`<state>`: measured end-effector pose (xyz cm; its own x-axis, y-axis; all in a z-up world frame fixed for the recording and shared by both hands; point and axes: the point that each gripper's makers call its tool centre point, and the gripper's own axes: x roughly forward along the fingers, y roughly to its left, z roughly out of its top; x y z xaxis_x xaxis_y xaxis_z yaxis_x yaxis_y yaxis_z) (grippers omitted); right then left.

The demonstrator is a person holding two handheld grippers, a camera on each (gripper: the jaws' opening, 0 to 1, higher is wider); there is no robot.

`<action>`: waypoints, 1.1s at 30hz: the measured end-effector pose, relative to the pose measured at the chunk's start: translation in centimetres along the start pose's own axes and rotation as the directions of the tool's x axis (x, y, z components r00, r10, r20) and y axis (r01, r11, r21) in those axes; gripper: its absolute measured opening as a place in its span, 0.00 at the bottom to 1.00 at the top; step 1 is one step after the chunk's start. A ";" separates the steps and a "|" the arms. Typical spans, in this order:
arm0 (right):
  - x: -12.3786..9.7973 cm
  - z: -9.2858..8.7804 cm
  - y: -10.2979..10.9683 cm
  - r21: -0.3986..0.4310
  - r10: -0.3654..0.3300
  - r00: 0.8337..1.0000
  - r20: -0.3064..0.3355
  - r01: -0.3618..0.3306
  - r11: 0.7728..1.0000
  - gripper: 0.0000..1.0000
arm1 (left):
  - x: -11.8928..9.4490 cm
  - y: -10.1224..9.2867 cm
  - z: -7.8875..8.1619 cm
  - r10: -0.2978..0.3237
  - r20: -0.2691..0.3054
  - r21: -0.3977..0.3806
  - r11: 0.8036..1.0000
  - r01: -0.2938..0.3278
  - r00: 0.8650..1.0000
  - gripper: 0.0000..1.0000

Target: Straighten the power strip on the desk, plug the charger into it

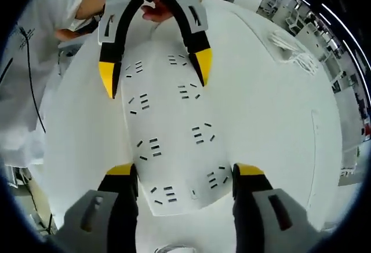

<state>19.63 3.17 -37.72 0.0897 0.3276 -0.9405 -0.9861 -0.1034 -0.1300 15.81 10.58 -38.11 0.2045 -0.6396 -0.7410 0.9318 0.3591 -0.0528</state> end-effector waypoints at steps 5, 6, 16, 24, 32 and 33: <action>-0.2 -0.3 1.1 0.065 -0.028 0.999 -0.023 0.029 0.997 0.65 | 0.1 -0.3 0.0 -0.035 -0.007 0.038 0.999 0.036 0.999 0.74; -0.3 -0.4 1.2 0.076 -0.033 0.999 -0.021 0.034 0.996 0.65 | 0.1 -0.3 0.0 -0.040 -0.008 0.043 0.998 0.041 0.999 0.74; -0.6 -0.9 2.3 0.156 -0.063 0.998 -0.023 0.065 0.986 0.65 | 0.5 -0.6 0.4 -0.079 -0.015 0.092 0.992 0.080 0.997 0.74; -0.9 -1.3 3.1 0.226 -0.103 0.995 -0.012 0.103 0.969 0.65 | 0.8 -0.7 0.6 -0.108 -0.026 0.127 0.986 0.111 0.994 0.74; -1.1 -1.4 3.8 0.277 -0.130 0.991 -0.026 0.132 0.952 0.64 | 0.9 -0.8 0.8 -0.128 -0.048 0.163 0.978 0.134 0.991 0.74; -1.1 -1.4 3.9 0.281 -0.136 0.990 -0.029 0.138 0.950 0.64 | 0.9 -0.8 0.8 -0.129 -0.048 0.164 0.977 0.135 0.990 0.74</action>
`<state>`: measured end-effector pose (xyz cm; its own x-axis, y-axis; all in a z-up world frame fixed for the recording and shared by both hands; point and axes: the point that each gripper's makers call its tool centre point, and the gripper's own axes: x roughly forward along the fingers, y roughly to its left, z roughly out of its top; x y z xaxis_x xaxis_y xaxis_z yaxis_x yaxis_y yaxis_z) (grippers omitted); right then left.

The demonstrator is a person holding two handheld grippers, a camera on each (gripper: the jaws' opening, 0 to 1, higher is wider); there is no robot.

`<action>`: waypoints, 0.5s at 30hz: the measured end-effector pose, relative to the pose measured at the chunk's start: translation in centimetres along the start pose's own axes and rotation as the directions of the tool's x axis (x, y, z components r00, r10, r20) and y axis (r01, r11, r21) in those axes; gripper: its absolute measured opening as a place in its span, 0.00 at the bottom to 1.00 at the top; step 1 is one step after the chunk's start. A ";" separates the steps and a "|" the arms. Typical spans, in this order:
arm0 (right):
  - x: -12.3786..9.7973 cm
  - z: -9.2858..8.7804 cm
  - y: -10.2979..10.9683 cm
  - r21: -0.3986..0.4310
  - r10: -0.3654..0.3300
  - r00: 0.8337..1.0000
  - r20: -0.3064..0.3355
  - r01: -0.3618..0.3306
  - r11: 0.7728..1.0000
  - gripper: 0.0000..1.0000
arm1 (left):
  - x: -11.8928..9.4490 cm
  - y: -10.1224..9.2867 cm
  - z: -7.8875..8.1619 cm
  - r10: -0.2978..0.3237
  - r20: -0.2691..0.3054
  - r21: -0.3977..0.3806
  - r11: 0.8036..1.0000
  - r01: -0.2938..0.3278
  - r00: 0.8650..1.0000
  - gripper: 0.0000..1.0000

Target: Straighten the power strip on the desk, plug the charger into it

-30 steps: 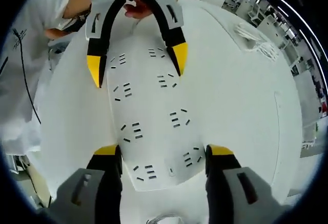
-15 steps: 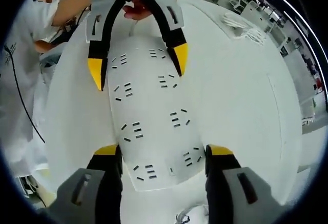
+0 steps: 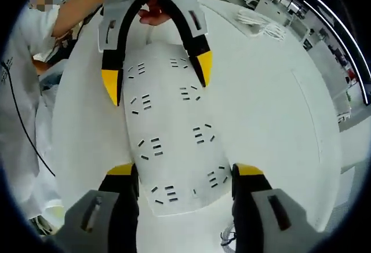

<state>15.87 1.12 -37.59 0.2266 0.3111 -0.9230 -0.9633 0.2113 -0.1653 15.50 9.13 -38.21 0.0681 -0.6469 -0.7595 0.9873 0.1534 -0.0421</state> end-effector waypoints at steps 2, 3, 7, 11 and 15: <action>-0.1 0.0 0.0 0.004 -0.006 1.000 0.002 0.006 1.000 0.64 | 0.0 -0.1 0.0 -0.006 0.000 0.008 1.000 0.006 1.000 0.74; -0.1 0.0 0.0 0.005 -0.006 1.000 0.004 0.006 1.000 0.64 | 0.0 -0.1 0.0 -0.008 0.000 0.009 1.000 0.008 1.000 0.74; -0.1 -0.1 0.2 0.014 -0.012 1.000 0.001 0.012 1.000 0.64 | 0.0 -0.2 0.0 -0.009 -0.001 0.012 1.000 0.010 1.000 0.74; -0.3 -0.2 0.4 0.024 -0.024 1.000 -0.008 0.024 0.999 0.63 | 0.1 -0.2 0.1 -0.012 -0.004 0.017 1.000 0.012 1.000 0.74; -0.4 -0.2 0.4 0.026 -0.028 1.000 -0.001 0.028 0.999 0.63 | 0.0 -0.3 0.1 -0.011 -0.005 0.017 1.000 0.011 1.000 0.74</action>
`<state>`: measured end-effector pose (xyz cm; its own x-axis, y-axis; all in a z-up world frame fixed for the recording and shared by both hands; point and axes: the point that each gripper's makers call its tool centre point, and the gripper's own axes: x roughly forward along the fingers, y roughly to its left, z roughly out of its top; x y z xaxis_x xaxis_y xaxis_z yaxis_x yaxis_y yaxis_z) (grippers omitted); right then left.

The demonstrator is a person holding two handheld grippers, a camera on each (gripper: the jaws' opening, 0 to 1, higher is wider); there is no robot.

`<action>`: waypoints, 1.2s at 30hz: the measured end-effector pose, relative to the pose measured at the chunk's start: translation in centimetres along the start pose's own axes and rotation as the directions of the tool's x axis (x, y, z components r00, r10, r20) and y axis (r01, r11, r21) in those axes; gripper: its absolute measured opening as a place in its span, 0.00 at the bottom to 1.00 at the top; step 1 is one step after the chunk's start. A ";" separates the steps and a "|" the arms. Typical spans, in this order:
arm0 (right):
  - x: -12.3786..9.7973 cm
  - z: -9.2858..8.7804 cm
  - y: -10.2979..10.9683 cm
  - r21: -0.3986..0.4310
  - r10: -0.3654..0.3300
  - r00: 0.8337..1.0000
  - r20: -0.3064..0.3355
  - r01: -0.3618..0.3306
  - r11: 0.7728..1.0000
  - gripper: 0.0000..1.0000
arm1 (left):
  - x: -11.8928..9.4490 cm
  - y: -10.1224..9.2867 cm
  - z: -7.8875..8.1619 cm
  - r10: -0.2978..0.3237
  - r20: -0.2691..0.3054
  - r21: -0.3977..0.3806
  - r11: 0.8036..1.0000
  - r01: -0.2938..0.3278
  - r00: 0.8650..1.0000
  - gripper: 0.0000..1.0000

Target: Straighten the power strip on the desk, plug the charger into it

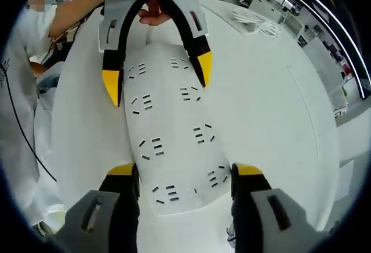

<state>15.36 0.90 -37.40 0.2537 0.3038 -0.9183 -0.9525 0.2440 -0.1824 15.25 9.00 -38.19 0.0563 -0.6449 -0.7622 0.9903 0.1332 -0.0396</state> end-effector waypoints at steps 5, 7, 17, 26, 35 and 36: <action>-0.2 0.0 0.2 0.005 -0.017 1.000 -0.018 0.017 1.000 0.63 | 0.0 0.0 0.1 -0.002 -0.003 0.003 1.000 0.002 1.000 0.74; -0.2 0.0 0.3 0.003 -0.025 0.999 -0.023 0.025 1.000 0.62 | 0.1 0.0 0.1 -0.003 -0.004 0.005 1.000 0.003 1.000 0.74; -0.1 -0.2 -0.1 -0.006 0.000 1.000 -0.011 0.000 1.000 0.62 | 0.2 0.5 0.5 -0.007 -0.012 0.005 1.000 0.007 1.000 0.73; -0.1 -0.2 -0.3 -0.008 -0.003 1.000 -0.012 0.003 1.000 0.62 | 0.2 0.6 0.6 -0.008 -0.010 0.007 1.000 0.008 1.000 0.74; -0.1 -0.3 -0.3 0.002 -0.017 1.000 -0.012 0.017 1.000 0.62 | 0.4 0.8 0.7 -0.015 0.005 0.009 1.000 0.015 1.000 0.74; -0.1 -0.3 -0.3 0.003 -0.018 1.000 -0.012 0.018 1.000 0.62 | 0.4 0.8 0.8 -0.016 0.004 0.011 1.000 0.016 1.000 0.74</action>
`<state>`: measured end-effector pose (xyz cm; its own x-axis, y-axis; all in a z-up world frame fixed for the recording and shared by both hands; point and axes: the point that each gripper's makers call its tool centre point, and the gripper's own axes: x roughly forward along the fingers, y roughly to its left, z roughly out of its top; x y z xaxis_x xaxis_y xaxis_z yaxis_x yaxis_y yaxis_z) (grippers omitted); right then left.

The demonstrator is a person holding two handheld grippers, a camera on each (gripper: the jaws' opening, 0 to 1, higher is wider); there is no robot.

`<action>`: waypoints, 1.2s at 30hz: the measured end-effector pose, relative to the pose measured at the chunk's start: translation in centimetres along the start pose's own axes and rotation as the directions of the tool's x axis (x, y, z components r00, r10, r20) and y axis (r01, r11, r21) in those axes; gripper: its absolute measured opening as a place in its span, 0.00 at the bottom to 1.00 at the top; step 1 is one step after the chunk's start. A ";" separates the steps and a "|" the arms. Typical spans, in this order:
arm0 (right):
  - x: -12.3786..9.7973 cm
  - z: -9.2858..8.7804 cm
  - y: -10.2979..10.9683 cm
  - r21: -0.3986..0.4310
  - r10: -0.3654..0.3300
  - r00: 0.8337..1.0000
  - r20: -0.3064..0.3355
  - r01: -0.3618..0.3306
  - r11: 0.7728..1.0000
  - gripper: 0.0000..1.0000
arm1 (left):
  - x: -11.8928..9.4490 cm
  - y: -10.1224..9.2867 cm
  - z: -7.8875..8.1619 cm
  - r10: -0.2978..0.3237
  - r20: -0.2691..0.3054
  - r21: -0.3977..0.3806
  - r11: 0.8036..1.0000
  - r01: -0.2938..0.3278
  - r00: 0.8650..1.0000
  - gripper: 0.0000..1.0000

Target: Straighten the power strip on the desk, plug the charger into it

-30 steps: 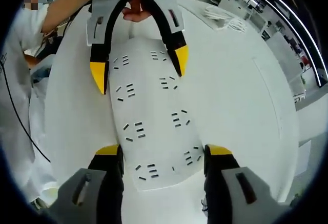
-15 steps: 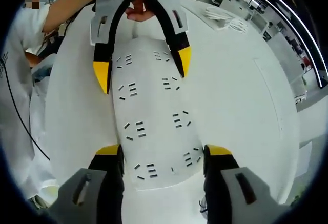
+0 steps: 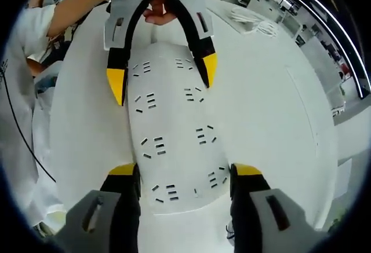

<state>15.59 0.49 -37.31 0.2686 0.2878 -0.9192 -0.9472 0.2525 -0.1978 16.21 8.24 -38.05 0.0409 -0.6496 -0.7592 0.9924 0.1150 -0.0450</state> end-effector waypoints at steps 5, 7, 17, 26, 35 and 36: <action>0.0 0.0 0.0 0.004 -0.003 1.000 0.000 0.003 1.000 0.62 | 0.1 -0.1 -0.1 0.001 -0.012 0.006 1.000 -0.001 1.000 0.74; 0.0 0.0 0.0 0.004 -0.002 1.000 0.003 0.002 1.000 0.62 | 0.1 -0.1 -0.1 0.002 -0.012 0.006 1.000 -0.002 1.000 0.74; 0.0 0.1 0.0 -0.011 0.016 0.996 0.092 -0.015 1.000 0.62 | 0.2 -0.1 -0.1 0.011 0.002 -0.002 1.000 -0.010 1.000 0.75; -3.8 1.9 -1.5 0.110 -0.010 0.953 0.303 -0.025 0.994 0.62 | -0.9 -0.6 2.1 -0.001 0.123 -0.052 0.999 0.007 0.992 0.72; -8.7 -2.9 -6.0 0.234 -0.195 0.930 0.312 0.124 0.964 0.61 | -1.5 -1.2 3.2 0.070 0.199 -0.033 0.997 -0.065 0.978 0.72; -9.0 -3.5 -6.2 0.243 -0.208 0.929 0.307 0.135 0.961 0.61 | -1.4 -1.1 3.3 0.081 0.207 -0.038 0.996 -0.075 0.975 0.73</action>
<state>18.48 -6.91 -29.00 0.4999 0.4985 -0.7082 -0.8314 0.5055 -0.2310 15.41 6.59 -34.79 0.1444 -0.7795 -0.6096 0.9814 0.1915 -0.0124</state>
